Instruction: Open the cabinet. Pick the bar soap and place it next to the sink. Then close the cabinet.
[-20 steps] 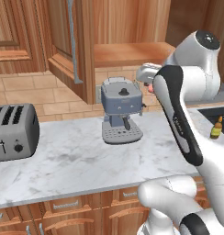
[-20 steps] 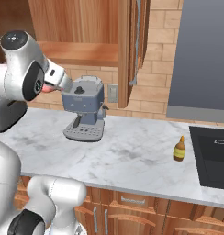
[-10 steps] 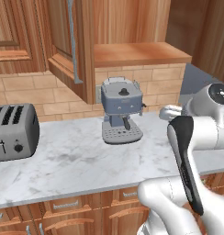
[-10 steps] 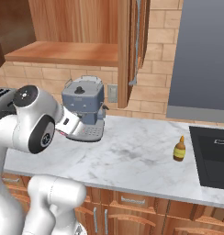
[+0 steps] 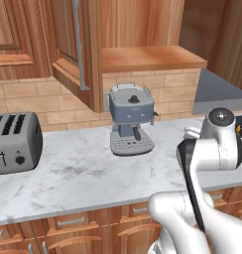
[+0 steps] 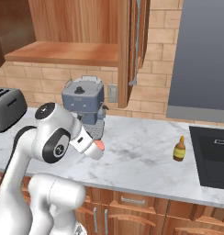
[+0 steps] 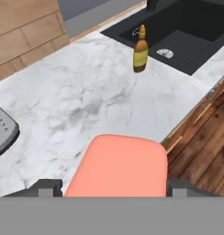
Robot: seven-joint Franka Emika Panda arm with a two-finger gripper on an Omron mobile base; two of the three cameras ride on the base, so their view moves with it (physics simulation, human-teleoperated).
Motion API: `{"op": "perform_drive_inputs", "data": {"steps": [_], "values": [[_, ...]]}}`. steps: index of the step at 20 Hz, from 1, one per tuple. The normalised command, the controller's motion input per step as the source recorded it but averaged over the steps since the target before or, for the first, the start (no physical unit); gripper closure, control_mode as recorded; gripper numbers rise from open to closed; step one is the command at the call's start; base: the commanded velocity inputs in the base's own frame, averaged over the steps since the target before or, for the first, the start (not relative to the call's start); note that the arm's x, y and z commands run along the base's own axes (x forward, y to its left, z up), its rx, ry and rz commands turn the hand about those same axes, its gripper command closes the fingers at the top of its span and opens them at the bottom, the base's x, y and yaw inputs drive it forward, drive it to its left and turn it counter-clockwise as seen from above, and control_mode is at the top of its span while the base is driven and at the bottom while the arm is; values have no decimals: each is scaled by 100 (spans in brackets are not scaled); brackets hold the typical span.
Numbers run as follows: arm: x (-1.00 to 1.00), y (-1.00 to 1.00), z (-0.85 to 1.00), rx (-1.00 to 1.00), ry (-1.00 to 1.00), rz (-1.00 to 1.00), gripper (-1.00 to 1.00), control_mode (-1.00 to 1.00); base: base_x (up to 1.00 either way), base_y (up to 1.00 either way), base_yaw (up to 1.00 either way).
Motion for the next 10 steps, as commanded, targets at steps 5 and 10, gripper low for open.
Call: {"op": "perform_drive_inputs", "data": {"steps": [5,10], "values": [[0,-78,-77,-2,0,-32,100,-100,0,0,0],[9,-72,-47,0,-3,-26,100,-100,0,0,0]]}}
